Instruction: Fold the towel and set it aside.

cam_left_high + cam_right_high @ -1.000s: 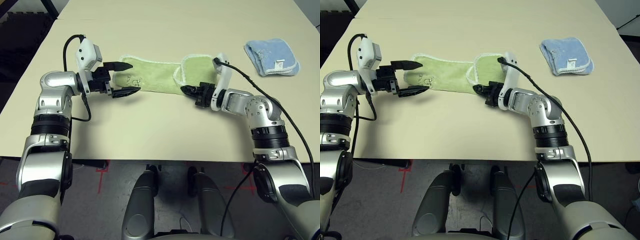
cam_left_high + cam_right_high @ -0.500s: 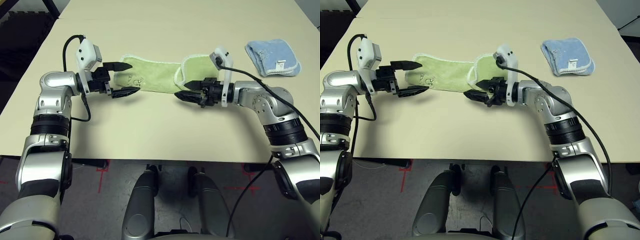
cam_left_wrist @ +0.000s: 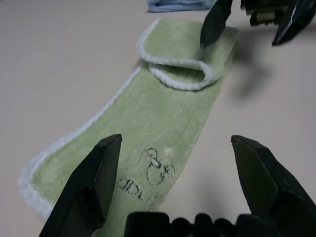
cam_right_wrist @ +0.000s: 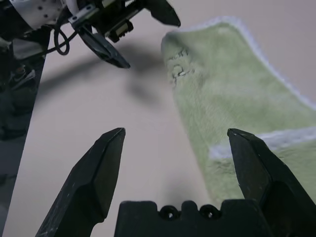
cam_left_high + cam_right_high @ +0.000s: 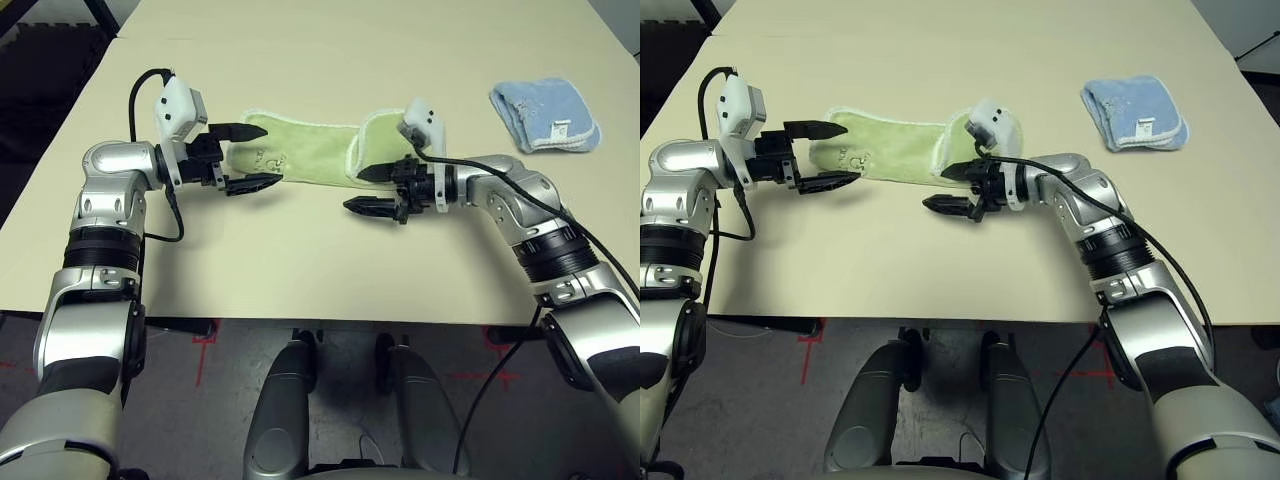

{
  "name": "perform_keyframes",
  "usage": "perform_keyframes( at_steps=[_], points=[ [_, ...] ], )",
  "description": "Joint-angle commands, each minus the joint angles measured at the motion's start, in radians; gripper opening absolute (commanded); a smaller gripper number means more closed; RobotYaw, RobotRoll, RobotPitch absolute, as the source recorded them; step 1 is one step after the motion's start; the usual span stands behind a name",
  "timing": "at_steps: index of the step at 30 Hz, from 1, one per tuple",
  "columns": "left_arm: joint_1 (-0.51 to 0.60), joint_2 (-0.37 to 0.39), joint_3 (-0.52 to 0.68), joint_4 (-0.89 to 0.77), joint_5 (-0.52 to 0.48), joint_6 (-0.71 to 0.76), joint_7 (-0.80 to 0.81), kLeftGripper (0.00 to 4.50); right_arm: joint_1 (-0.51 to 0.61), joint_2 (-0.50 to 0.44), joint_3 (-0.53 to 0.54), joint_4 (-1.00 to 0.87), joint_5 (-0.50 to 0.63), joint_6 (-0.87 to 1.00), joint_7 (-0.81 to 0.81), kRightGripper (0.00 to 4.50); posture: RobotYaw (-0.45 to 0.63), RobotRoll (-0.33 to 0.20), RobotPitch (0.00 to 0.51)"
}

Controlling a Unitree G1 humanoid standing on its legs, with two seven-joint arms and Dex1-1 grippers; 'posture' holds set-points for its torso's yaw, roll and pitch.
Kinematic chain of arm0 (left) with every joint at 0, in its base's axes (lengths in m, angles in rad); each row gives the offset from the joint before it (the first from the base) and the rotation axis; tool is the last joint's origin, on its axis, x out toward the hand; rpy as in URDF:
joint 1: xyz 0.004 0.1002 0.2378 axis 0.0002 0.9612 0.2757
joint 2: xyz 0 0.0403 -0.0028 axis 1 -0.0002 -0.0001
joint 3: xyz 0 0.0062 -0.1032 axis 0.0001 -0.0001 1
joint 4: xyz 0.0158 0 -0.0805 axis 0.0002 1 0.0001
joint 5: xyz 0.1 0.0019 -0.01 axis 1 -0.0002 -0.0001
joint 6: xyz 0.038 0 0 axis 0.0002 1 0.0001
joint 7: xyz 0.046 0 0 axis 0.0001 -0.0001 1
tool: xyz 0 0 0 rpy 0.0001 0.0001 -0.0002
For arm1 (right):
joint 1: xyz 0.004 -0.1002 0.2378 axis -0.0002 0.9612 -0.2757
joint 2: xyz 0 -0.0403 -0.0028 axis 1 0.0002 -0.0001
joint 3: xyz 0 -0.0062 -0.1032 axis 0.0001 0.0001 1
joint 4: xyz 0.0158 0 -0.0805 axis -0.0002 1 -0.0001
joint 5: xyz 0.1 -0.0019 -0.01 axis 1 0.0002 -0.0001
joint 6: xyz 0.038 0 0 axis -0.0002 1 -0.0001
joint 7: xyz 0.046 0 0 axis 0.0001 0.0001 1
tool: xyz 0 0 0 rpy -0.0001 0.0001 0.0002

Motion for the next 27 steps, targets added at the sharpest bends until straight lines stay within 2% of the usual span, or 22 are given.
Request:
perform_keyframes(
  at_steps=[1,8,14,17,21,25,26,27],
  points=[
    [0.011,0.005,-0.008,0.0,0.006,-0.002,-0.008,4.5,0.044,-0.058,-0.078,0.033,0.038,-0.023,0.065,4.48,0.04,0.0,0.241],
    [0.023,-0.002,0.007,-0.003,-0.011,0.036,0.01,4.5,0.124,-0.172,-0.139,0.242,-0.063,-0.514,0.225,4.48,0.03,0.0,0.241],
    [0.07,-0.017,0.028,-0.068,-0.047,0.121,0.052,4.5,0.109,-0.22,-0.153,0.389,-0.081,-0.677,0.326,4.48,0.02,0.0,0.24],
    [0.079,-0.018,0.03,-0.087,-0.015,0.141,0.157,4.5,0.105,-0.233,-0.144,0.419,-0.095,-0.703,0.365,4.48,0.03,0.0,0.241],
    [0.042,-0.023,0.065,-0.124,-0.053,0.344,0.296,4.5,0.088,-0.223,-0.163,0.437,-0.091,-0.694,0.357,4.48,0.04,0.0,0.241],
    [-0.003,0.002,0.096,-0.153,-0.088,0.533,0.349,4.5,0.075,-0.215,-0.163,0.448,-0.098,-0.686,0.342,4.48,0.05,0.0,0.245],
    [-0.018,0.009,0.106,-0.157,-0.1,0.593,0.364,4.5,0.074,-0.212,-0.162,0.446,-0.096,-0.681,0.34,4.48,0.05,0.0,0.249],
    [-0.059,0.018,0.135,-0.136,-0.129,0.721,0.401,4.5,0.076,-0.208,-0.162,0.438,-0.093,-0.674,0.338,4.48,0.05,0.0,0.25]
  ],
)
